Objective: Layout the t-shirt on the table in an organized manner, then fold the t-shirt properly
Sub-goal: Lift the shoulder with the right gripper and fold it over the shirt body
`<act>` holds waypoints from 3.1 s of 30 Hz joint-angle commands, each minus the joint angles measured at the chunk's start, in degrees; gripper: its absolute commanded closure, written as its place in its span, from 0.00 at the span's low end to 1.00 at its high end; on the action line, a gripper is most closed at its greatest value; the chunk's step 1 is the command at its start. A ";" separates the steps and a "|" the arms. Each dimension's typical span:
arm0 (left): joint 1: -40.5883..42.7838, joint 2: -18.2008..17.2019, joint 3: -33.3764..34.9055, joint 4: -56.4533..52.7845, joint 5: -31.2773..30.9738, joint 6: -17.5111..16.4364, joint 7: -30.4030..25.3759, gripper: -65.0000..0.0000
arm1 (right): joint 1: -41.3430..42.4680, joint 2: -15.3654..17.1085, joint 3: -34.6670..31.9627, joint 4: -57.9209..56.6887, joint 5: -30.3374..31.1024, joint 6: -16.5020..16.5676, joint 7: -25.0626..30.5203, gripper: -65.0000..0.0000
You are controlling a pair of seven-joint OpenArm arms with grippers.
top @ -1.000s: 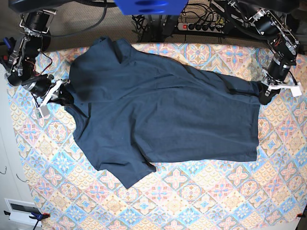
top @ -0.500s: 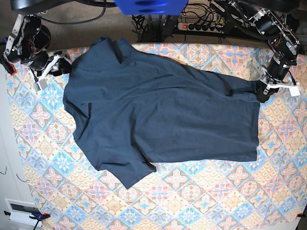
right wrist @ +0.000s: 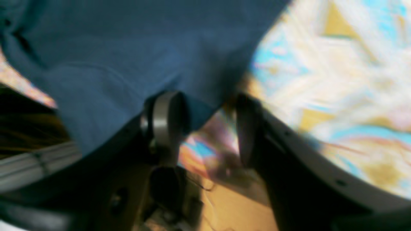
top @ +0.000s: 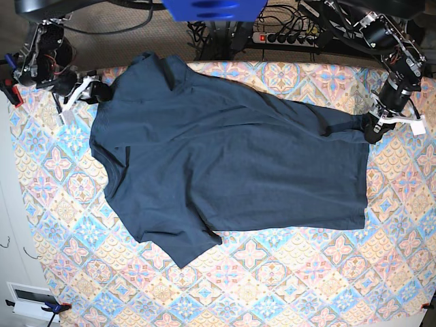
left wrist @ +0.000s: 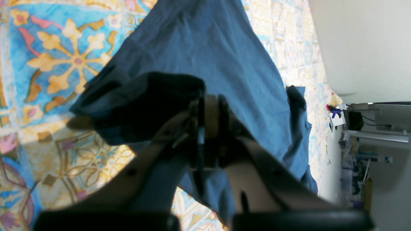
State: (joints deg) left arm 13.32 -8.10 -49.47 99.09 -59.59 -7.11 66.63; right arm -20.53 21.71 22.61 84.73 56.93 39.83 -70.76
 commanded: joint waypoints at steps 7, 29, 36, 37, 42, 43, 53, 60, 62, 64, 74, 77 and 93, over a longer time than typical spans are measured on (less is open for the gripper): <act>-0.18 -0.83 -0.15 0.82 -1.11 -0.31 -0.65 1.00 | -0.17 0.66 -2.87 0.77 2.81 0.17 -0.58 0.60; -0.53 -0.83 -0.24 0.82 -1.64 -0.31 -1.00 1.00 | 3.00 0.66 5.83 9.65 4.22 0.17 -0.93 0.95; -0.62 -0.39 -3.76 0.91 -1.81 -0.31 -1.97 1.00 | 10.29 0.57 3.28 9.21 4.22 0.17 -0.58 0.95; -0.62 -0.30 -4.81 0.91 -1.81 -0.31 -2.32 1.00 | 10.82 0.48 3.28 9.12 4.22 0.17 -0.49 0.95; -1.76 -0.30 -8.42 0.82 -1.55 -0.31 -2.41 1.00 | 15.22 0.04 3.19 4.19 4.04 0.17 -0.40 0.95; -1.76 -0.39 -8.94 0.82 -1.37 -0.31 -2.41 1.00 | 15.74 -0.04 3.19 2.96 4.04 0.17 -0.40 0.95; -2.29 -0.39 -9.65 -1.99 0.38 -0.31 -2.59 1.00 | 20.40 -0.22 3.19 -4.60 3.86 0.17 -0.23 0.95; -6.07 -0.74 -9.65 -10.43 3.64 -0.31 -2.59 1.00 | 21.11 -0.22 1.43 -7.85 3.86 0.17 3.82 0.95; -7.92 -0.74 -9.65 -12.10 3.64 -0.31 -2.59 1.00 | 21.11 -0.22 0.47 -8.20 3.86 0.17 4.70 0.95; -9.41 -0.83 -9.65 -15.00 3.64 -0.31 -2.67 1.00 | 21.11 -0.22 -0.50 -8.20 3.86 0.17 6.01 0.95; -14.42 -0.74 -9.38 -19.92 10.76 -0.31 -2.15 0.98 | 21.11 -0.22 -2.00 -8.20 3.78 0.17 9.36 0.89; -12.93 -1.97 -5.60 -19.57 10.41 -0.31 -0.13 0.84 | 20.93 -0.22 -1.73 -7.50 3.86 0.17 8.92 0.74; -2.46 -2.93 -4.29 -9.37 -0.76 -0.31 0.31 0.77 | 8.10 0.48 -7.89 4.81 0.79 0.17 3.90 0.57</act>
State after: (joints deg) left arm 11.03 -10.13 -53.58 88.84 -59.24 -7.14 67.48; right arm -12.91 20.97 14.20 88.79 56.75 39.86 -67.68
